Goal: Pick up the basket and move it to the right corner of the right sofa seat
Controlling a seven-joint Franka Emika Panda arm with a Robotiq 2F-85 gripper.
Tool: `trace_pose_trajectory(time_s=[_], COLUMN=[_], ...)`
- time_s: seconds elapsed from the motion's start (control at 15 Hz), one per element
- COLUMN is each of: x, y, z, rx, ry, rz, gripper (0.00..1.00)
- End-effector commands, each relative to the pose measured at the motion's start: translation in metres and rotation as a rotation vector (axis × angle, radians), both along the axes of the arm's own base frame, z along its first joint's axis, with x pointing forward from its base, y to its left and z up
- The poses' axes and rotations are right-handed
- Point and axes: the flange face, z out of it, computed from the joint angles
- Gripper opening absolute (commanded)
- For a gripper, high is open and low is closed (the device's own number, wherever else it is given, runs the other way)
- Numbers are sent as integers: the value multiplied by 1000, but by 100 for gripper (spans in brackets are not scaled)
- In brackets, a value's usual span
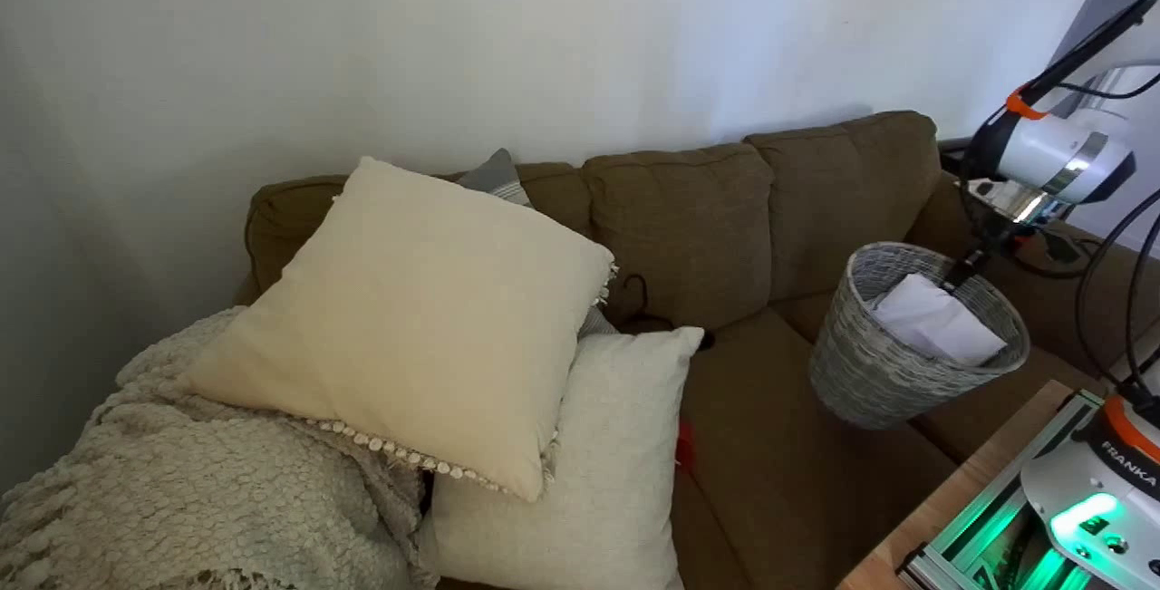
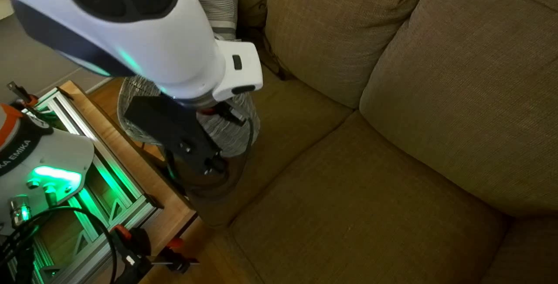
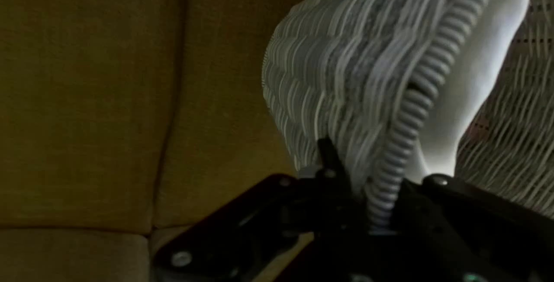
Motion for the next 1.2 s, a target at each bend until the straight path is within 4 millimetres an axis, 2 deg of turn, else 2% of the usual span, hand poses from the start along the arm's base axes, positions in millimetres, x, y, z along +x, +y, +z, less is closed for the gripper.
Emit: trace_pose_trajectory(time_s=[0.0,0.07,0.13,0.2,0.33,0.4,0.87,1.13], x=[-46,-32,-45,-51,-27,-21,56,73], y=[-49,-37,-49,-55,-61,-66,-125,-172], z=[41,13,19,23,30,28,19,1], rx=[48,8,7,4,107,124,212,225], ry=[-66,-13,-24,-33,-88,-87,-82,-38], rz=[-184,-110,-151,-172,-277,-309,-586,-762], gripper=[2,10,10,2,2,2,2,2])
